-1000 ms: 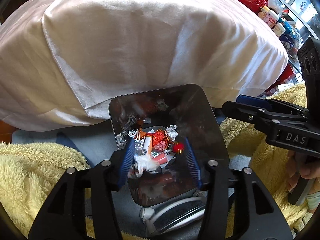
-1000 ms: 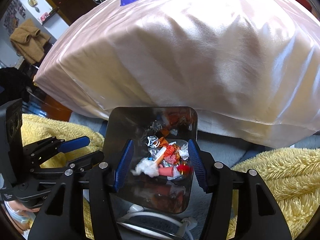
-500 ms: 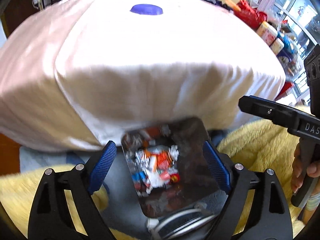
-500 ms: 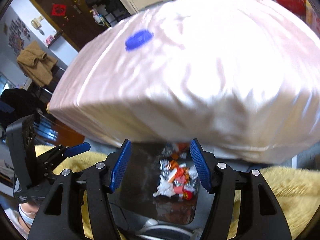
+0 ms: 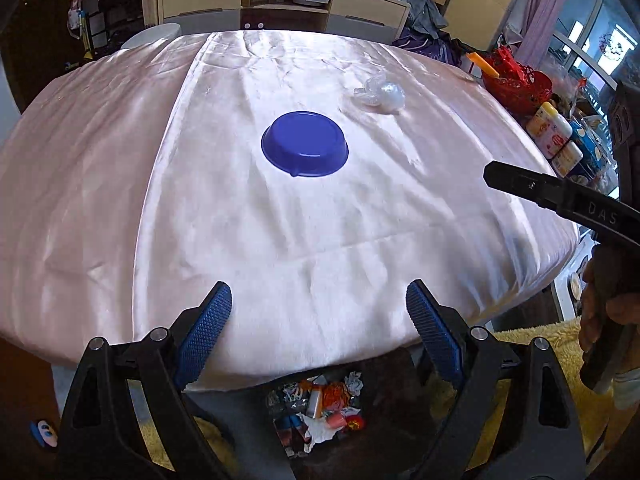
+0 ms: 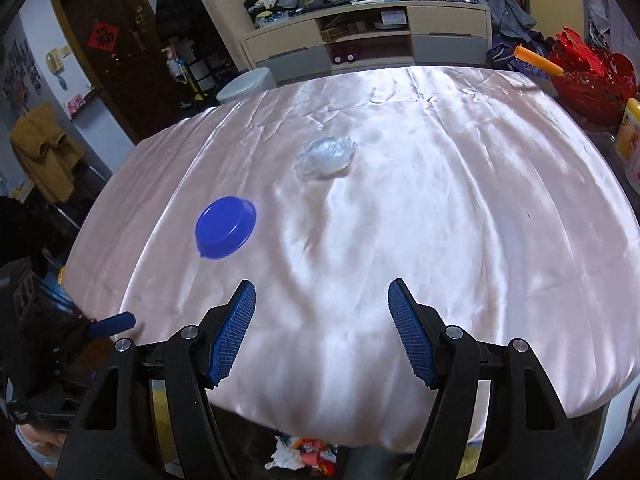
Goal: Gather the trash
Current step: 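Move both tools back over the purple lid and clear bag, then grasp the purple lid with the left tool while the right tool grasps the clear bag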
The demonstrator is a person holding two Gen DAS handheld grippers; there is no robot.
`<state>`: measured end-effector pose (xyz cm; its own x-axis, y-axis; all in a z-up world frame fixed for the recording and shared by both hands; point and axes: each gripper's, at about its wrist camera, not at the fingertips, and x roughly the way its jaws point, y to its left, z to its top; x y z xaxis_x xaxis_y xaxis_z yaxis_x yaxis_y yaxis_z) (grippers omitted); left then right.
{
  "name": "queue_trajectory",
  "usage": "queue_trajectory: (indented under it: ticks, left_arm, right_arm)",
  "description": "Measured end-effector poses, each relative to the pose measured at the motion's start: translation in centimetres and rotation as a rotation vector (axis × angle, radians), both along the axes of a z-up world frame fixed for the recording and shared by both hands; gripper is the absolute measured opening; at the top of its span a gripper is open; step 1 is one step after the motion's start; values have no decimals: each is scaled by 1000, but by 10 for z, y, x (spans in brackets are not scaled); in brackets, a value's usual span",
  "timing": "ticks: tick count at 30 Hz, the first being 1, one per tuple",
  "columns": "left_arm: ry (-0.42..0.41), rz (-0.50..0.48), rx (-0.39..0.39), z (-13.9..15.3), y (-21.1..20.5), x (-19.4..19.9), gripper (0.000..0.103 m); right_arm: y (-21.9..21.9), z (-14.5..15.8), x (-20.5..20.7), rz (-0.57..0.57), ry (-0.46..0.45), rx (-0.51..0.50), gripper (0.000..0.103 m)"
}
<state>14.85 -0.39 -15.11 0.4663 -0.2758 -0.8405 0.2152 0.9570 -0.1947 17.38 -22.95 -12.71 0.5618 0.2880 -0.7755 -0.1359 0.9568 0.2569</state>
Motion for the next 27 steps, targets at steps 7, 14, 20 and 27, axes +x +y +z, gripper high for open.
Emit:
queue_trajectory:
  ticks: [7, 14, 20, 27]
  left_arm:
    - [-15, 8, 26, 0, -15, 51, 84]
    - [-17, 14, 71, -11, -29, 87, 84]
    - [-23, 30, 97, -23, -30, 106, 84]
    - [-42, 31, 107, -23, -33, 123, 83]
  right_arm:
    - [3, -12, 53, -5, 30, -30, 70]
    - [18, -23, 94, 16, 59, -40, 70]
    - [30, -35, 121, 38, 93, -36, 70]
    - [40, -35, 140, 45, 66, -66, 71]
